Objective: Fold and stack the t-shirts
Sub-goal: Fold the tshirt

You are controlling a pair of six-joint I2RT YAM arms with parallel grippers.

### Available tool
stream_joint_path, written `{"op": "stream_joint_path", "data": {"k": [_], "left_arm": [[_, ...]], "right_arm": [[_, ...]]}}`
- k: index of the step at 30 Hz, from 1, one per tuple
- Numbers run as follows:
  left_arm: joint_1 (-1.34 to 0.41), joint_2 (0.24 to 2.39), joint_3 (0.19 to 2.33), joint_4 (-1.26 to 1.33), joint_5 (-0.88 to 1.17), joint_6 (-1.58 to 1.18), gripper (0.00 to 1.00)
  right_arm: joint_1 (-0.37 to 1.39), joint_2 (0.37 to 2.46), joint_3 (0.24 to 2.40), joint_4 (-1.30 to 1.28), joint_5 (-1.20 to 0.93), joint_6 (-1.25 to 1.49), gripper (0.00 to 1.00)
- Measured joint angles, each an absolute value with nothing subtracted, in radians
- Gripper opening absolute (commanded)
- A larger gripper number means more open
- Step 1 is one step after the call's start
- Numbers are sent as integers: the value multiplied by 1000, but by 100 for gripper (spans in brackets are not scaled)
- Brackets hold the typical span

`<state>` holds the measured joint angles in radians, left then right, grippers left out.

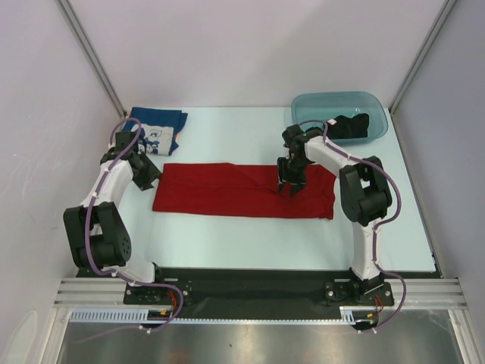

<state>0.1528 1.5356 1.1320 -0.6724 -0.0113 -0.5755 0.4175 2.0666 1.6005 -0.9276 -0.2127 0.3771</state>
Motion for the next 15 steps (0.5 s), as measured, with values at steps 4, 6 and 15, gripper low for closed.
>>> {"op": "stream_joint_path", "data": {"k": [4,6,15], "left_arm": [[153,1536,1132,-672,6,-567,44],[153,1536,1132,-672,10,-566,44],[153,1541,1132,-672,15,-557,44]], "right_arm": [[430,2067,1600,-928,-144,380,47],[444,2069,1600,-928,-91,370,33],[493,2141,1731,-930,78,323,3]]}}
